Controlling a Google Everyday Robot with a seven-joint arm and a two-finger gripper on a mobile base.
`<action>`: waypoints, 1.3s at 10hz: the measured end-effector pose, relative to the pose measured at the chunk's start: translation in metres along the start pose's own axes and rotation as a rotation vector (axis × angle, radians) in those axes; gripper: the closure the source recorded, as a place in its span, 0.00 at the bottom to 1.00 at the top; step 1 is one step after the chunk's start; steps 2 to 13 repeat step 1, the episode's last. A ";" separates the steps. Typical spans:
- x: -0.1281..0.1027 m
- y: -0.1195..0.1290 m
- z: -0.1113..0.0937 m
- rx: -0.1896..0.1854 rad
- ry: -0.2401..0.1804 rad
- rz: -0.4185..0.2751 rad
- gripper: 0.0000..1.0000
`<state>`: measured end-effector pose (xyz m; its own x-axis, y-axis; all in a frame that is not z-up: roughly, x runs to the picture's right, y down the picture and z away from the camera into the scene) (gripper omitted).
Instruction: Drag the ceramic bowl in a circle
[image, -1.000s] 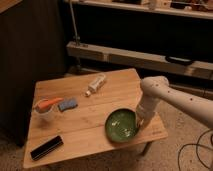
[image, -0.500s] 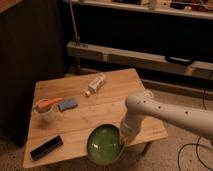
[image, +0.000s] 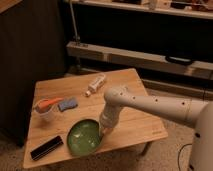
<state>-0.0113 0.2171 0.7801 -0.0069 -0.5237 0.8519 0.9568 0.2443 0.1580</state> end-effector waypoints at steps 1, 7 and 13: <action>0.029 0.007 -0.008 0.022 -0.008 0.022 1.00; 0.029 0.007 -0.008 0.022 -0.008 0.022 1.00; 0.029 0.007 -0.008 0.022 -0.008 0.022 1.00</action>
